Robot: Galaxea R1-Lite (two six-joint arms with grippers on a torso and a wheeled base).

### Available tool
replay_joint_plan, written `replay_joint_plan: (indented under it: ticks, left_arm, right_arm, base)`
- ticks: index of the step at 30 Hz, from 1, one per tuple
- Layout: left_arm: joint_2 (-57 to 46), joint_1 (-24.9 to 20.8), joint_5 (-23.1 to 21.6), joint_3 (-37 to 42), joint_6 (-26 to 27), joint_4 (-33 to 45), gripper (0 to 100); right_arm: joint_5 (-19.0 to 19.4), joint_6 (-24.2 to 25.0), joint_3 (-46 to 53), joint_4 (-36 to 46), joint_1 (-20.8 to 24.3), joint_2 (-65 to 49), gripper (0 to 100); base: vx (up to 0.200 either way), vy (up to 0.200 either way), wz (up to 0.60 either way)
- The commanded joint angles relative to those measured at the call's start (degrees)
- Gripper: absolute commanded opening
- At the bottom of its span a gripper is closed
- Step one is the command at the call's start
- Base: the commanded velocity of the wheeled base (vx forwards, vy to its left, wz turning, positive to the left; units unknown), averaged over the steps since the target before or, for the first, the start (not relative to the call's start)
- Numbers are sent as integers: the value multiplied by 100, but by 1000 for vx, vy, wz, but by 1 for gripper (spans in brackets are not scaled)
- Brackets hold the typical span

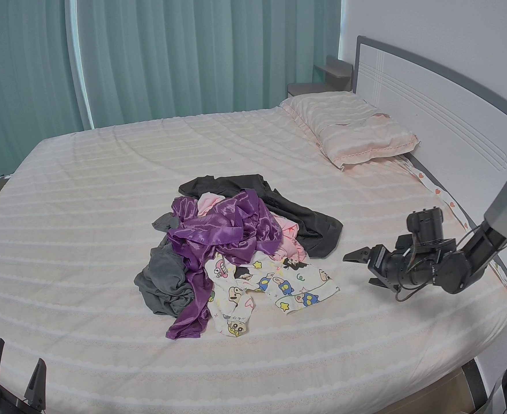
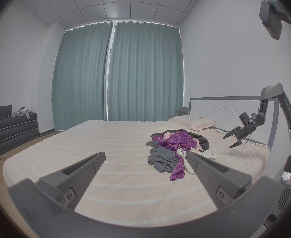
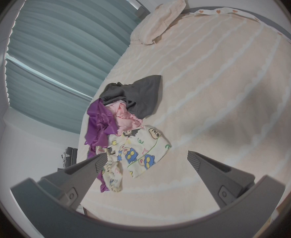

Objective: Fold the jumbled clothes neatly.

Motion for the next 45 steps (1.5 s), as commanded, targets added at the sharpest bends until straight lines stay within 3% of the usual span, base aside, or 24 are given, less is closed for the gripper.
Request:
replay_joint_plan:
  ticks: [1,13,22,28,33,34,45]
  left_arm:
    - [-37,1,4,101,-39,-1,100]
    - [-37,1,4,101,-39,-1,100]
    - [-37,1,4,101,-39,-1,100]
    - [-37,1,4,101,-22,-1,100]
    - [-37,1,4,101,-13,-1,100]
    - [-37,10,4,101,-13,-1,100]
    - [-37,1,4,101,-4,-1,100]
  right_arm:
    - [-155,36,-475,-49,293,899,100]
    - [-428,-8,-1038,12,723,1487,100]
    - [-454,-25,-1820,592,1005,1646,100]
    - [-1175,-43,-2602,874,1295,2278,100]
    - [-1184,-43,-2716,883,1339,2287,100]
    - [-1192,-34,-2734,874,1330,2296,0]
    - [-1254,-8,-2295,803,1251,1848,0]
  base:
    - [0,0,0]
    - [0,0,0]
    - [0,0,0]
    - [0,0,0]
    - [0,0,0]
    - [0,0,0]
    - [0,0,0]
